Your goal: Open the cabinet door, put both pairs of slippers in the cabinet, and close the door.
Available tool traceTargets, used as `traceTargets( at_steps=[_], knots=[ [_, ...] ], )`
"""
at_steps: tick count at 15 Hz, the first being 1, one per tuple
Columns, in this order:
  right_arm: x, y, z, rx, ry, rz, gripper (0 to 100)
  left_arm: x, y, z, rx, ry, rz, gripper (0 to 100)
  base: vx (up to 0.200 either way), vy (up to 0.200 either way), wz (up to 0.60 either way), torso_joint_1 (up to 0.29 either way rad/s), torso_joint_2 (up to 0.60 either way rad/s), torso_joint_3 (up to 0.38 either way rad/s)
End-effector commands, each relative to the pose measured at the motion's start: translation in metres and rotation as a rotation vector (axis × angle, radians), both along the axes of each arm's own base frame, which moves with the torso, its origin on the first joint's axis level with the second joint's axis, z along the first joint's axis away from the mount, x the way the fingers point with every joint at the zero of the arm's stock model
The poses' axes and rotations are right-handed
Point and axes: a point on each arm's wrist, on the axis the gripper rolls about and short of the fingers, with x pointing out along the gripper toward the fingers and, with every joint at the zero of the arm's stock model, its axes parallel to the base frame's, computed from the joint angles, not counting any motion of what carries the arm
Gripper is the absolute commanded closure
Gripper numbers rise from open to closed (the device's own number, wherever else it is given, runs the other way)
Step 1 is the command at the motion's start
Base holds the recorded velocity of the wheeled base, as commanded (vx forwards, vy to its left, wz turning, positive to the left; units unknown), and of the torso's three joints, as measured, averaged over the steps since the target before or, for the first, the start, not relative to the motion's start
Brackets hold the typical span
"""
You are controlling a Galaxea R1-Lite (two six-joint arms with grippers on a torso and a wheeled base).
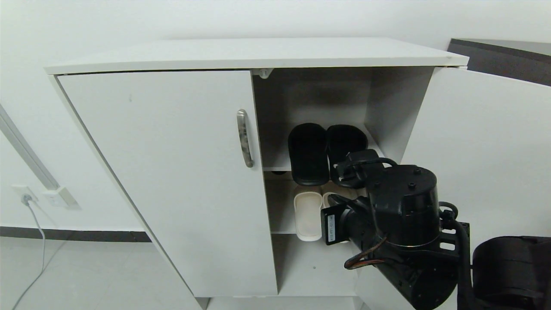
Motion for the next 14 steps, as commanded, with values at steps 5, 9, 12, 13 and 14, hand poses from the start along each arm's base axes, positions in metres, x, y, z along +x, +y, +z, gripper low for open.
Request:
traceTargets(
  at_steps=[5,9,12,13,14],
  knots=[
    [0.0011,0.002,-0.0066,-0.012,0.007,0.001,100,0.0001,0.0,-0.0001,0.001,0.002,-0.001,100,-0.08,0.0,0.0,0.002,0.0,-0.001],
    [0.0008,0.0014,-0.0066,-0.008,0.004,-0.002,100,0.0001,0.0,-0.0001,0.0,0.002,0.0,100,-0.2,0.0,0.0,0.004,0.0,0.006],
    [0.0014,0.0013,-0.0114,-0.023,0.013,-0.005,100,0.0001,0.0,-0.0001,0.0,0.002,-0.001,100,-0.2,0.0,0.0,0.004,0.0,0.001],
    [0.001,0.0006,-0.01,-0.019,0.01,-0.008,100,0.0001,0.0,0.0001,-0.002,0.001,-0.001,100,-0.2,0.0,0.0,-0.002,0.0,-0.007],
    [0.0012,0.0001,-0.0104,-0.021,0.01,-0.01,100,0.0001,0.0,0.0001,-0.002,0.001,-0.001,100,-0.2,0.0,0.0,-0.002,0.0,-0.002]
  ],
)
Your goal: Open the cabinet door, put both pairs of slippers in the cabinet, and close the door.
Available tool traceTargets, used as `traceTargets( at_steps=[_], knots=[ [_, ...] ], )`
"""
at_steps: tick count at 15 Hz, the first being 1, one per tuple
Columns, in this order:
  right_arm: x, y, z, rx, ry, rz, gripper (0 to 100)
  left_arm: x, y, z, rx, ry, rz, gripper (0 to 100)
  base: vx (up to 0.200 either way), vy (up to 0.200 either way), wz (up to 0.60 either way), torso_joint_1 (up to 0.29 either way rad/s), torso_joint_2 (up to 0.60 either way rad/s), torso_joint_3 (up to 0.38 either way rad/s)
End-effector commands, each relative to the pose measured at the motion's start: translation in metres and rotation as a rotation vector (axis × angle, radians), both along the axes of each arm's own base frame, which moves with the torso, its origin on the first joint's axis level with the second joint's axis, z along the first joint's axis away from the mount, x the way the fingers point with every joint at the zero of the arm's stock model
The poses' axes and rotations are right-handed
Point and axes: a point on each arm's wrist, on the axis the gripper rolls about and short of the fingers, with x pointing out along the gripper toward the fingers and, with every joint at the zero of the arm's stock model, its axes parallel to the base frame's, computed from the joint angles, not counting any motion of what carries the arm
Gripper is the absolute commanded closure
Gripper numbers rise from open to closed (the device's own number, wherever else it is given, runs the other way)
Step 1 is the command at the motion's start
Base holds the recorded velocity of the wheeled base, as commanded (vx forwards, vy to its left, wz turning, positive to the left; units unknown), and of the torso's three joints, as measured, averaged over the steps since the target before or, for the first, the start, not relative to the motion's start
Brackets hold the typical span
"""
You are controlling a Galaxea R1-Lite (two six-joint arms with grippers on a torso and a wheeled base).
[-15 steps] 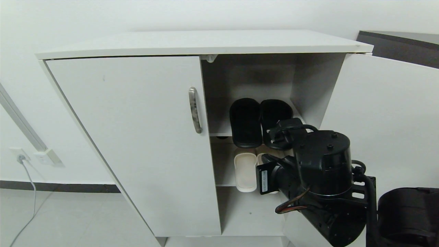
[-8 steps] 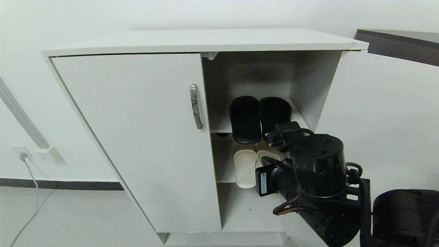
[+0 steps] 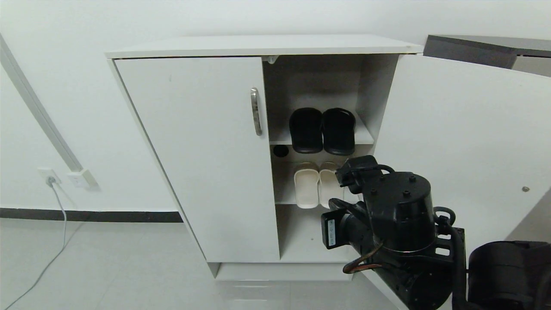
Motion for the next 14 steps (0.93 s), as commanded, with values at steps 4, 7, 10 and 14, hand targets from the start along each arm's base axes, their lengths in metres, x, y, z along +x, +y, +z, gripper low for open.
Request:
traceTargets(
  at_steps=[4,7,10,14],
  knots=[
    [0.005,-0.007,-0.007,-0.02,0.015,-0.025,100,0.0,0.0,0.0,0.0,0.003,0.001,100,-0.2,0.0,0.0,0.001,0.0,0.002],
    [0.009,-0.009,-0.01,-0.026,0.002,-0.032,100,0.0,0.0,0.0,0.0,0.003,0.002,100,-0.2,0.0,0.0,0.004,0.0,0.005],
    [0.011,-0.011,-0.014,-0.035,-0.004,-0.038,100,0.0,0.0,0.0,0.0,0.001,0.001,100,0.0,0.0,0.0,0.0,0.0,0.0],
    [0.01,-0.013,-0.015,-0.047,-0.003,-0.036,100,0.0,0.0,0.0,0.0,0.001,0.002,100,0.0,0.0,0.0,0.0,0.0,0.0]
  ],
)
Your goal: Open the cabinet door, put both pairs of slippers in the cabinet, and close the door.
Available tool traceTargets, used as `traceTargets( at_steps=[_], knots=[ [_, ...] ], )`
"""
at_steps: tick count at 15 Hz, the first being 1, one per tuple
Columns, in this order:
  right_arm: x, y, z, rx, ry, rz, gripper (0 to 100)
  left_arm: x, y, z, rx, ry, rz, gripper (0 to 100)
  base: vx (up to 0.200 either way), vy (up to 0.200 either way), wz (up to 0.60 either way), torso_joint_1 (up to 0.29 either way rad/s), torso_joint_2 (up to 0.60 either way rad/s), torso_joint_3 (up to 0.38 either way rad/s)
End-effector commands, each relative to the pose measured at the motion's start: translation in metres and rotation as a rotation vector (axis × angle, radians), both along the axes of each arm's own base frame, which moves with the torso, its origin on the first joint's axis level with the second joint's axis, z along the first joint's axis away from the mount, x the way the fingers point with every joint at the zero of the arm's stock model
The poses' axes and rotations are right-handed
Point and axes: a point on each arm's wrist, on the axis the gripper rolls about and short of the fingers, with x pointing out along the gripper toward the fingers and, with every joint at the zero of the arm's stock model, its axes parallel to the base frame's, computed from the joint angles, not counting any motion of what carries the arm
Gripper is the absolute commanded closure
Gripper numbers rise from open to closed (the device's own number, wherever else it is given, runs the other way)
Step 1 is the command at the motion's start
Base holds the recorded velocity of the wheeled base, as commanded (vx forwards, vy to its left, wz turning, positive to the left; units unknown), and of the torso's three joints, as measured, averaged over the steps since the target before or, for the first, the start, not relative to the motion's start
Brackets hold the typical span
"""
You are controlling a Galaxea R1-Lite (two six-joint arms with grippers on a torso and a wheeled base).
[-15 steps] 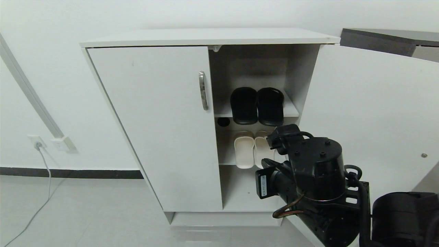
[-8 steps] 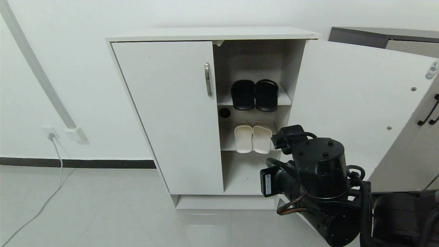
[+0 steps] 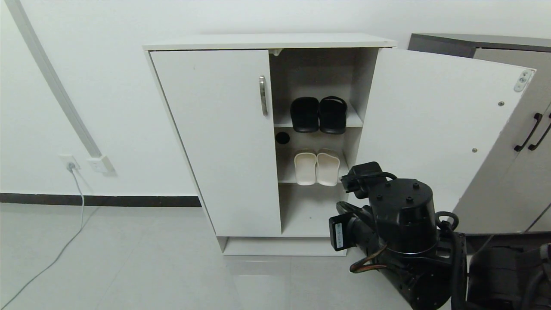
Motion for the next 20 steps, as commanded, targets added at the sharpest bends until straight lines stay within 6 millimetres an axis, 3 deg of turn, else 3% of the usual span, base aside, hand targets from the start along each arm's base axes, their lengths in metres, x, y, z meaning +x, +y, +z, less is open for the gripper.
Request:
traceTargets(
  at_steps=[1,13,20],
  knots=[
    [0.0,0.0,-0.0012,-0.003,0.003,0.0,100,0.0001,0.0,-0.0001,0.0,0.003,0.001,100,0.0,0.0,0.0,0.0,0.0,0.0],
    [0.0009,-0.0019,-0.003,-0.013,0.006,-0.002,100,0.0001,0.0,-0.0001,-0.002,0.003,0.001,100,0.0,0.0,0.0,0.0,-0.01,-0.008],
    [0.0004,-0.0026,-0.0047,-0.019,0.01,-0.002,100,0.0001,0.0,-0.0001,-0.002,0.003,0.001,100,0.0,0.0,0.0,0.029,-0.37,-0.339]
  ],
)
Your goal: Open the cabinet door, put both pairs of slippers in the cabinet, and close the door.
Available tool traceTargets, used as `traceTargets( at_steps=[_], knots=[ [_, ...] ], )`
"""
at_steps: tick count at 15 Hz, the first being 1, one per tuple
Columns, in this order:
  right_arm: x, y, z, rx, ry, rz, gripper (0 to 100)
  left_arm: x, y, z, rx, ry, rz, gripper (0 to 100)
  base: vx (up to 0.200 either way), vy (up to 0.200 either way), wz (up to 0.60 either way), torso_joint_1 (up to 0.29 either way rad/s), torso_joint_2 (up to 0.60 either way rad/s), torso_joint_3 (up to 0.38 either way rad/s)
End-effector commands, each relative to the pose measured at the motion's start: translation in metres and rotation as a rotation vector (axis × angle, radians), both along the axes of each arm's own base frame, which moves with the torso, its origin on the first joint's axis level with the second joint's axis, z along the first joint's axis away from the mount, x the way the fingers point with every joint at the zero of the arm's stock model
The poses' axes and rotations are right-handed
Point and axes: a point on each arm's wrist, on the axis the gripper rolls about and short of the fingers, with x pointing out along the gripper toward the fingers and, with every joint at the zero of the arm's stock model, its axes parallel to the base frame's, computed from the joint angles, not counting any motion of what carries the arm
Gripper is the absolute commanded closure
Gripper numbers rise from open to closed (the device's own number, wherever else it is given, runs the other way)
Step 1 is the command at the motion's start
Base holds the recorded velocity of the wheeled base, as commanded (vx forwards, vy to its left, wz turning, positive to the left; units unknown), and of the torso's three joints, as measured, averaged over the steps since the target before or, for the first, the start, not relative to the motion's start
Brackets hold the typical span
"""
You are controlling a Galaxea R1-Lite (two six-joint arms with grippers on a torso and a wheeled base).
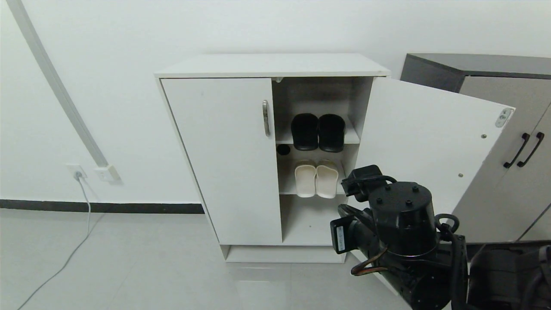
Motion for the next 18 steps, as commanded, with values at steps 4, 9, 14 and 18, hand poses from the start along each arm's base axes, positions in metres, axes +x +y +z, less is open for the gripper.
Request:
traceTargets(
  at_steps=[4,9,14,18],
  knots=[
    [0.0,0.0003,-0.0009,-0.002,0.002,0.002,100,0.0001,0.0,-0.0002,-0.001,0.003,0.001,100,0.0,0.0,0.0,0.126,-0.47,-0.344],
    [0.0,0.0003,-0.0009,-0.002,0.002,0.002,100,0.0001,0.0,0.0,-0.001,0.001,0.001,100,0.0,0.0,0.0,0.155,-0.47,-0.321],
    [-0.0004,-0.0002,-0.0012,-0.003,0.003,0.002,100,0.0001,0.0,-0.0002,-0.001,0.003,0.001,100,0.0,0.0,0.0,0.185,-0.5,-0.313],
    [-0.0003,0.0,-0.0016,-0.005,0.004,0.002,100,0.0001,0.0,-0.0002,-0.001,0.003,0.001,100,0.0,0.0,0.0,0.212,-0.53,-0.312]
  ],
)
